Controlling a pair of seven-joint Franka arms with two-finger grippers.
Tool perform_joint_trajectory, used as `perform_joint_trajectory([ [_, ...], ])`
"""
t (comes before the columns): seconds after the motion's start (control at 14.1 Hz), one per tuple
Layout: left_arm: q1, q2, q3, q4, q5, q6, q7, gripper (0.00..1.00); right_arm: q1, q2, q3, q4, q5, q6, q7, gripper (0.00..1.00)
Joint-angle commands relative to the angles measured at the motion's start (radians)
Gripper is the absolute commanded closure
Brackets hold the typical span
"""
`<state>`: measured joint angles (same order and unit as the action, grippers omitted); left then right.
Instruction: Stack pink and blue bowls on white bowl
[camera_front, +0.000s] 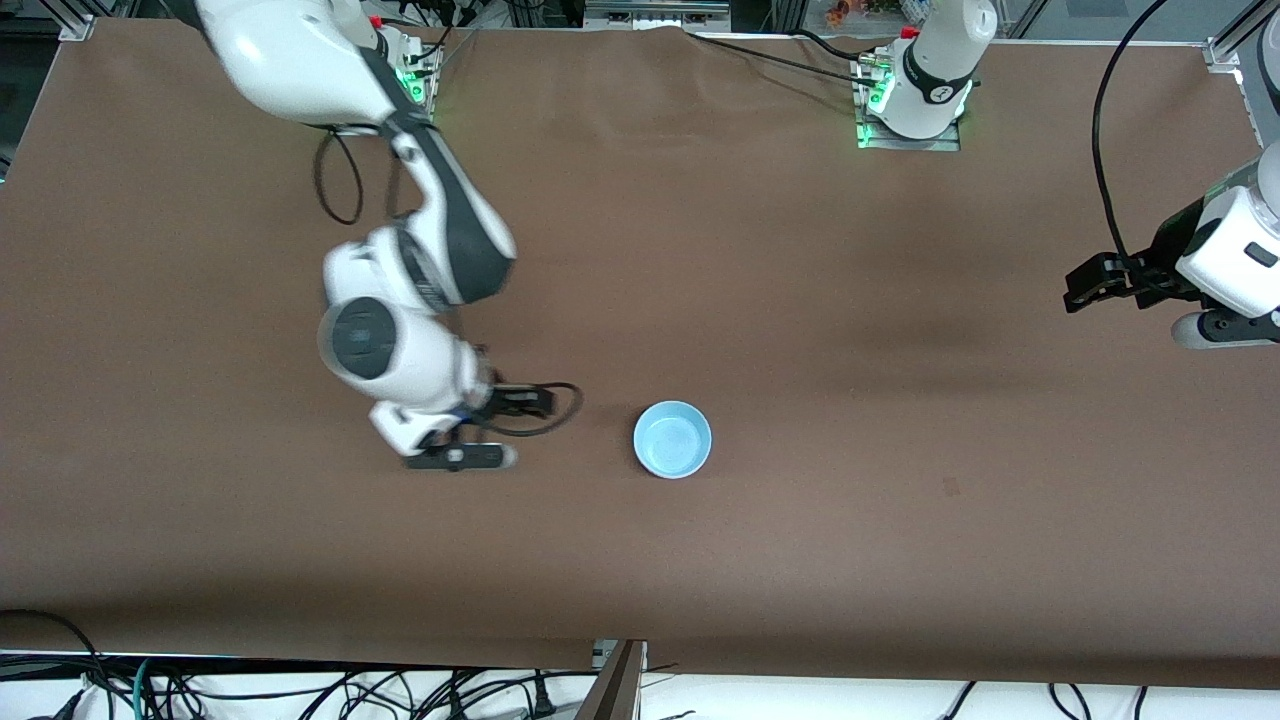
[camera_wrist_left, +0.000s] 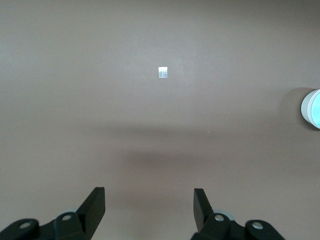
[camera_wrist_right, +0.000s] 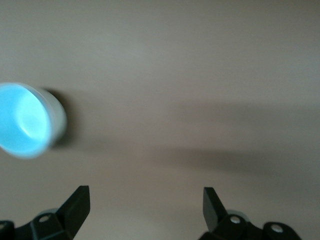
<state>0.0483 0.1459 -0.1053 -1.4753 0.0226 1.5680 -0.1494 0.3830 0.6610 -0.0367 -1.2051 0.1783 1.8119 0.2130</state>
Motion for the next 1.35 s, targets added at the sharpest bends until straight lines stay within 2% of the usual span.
perform_joint_trajectory([
  [0.0, 0.01, -0.104, -0.005, -0.134, -0.015, 0.056, 0.024, 0.2, -0.12, -0.127, 0.011, -0.034, -0.01, -0.182, -0.187, 0.0],
  [0.14, 0.008, -0.1, -0.005, -0.129, -0.016, 0.058, 0.022, 0.12, -0.202, -0.214, 0.009, -0.054, -0.016, -0.261, -0.207, 0.0],
  [0.28, 0.002, -0.095, -0.007, -0.123, -0.023, 0.057, 0.019, 0.01, -0.255, -0.312, 0.006, -0.068, -0.096, -0.333, -0.207, 0.0],
  [0.43, 0.001, -0.092, -0.007, -0.117, -0.023, 0.056, 0.021, 0.0, -0.274, -0.45, -0.003, -0.131, -0.196, -0.338, -0.207, 0.0],
  [0.5, 0.001, -0.092, -0.007, -0.117, -0.024, 0.056, 0.022, 0.0, -0.279, -0.492, -0.011, -0.152, -0.201, -0.347, -0.205, 0.0],
  [0.64, 0.01, -0.094, -0.007, -0.117, -0.067, 0.05, 0.03, 0.0, -0.279, -0.523, -0.014, -0.207, -0.204, -0.353, -0.205, 0.0],
  [0.78, 0.012, -0.094, -0.005, -0.117, -0.072, 0.05, 0.034, 0.0, -0.282, -0.558, -0.014, -0.243, -0.201, -0.419, -0.184, 0.0],
  [1.0, 0.012, -0.094, -0.005, -0.117, -0.072, 0.049, 0.034, 0.0, -0.283, -0.589, -0.009, -0.283, -0.197, -0.436, -0.155, 0.0],
  [1.28, 0.012, -0.094, -0.005, -0.117, -0.072, 0.047, 0.033, 0.0, -0.282, -0.578, -0.014, -0.261, -0.203, -0.439, -0.173, 0.0],
])
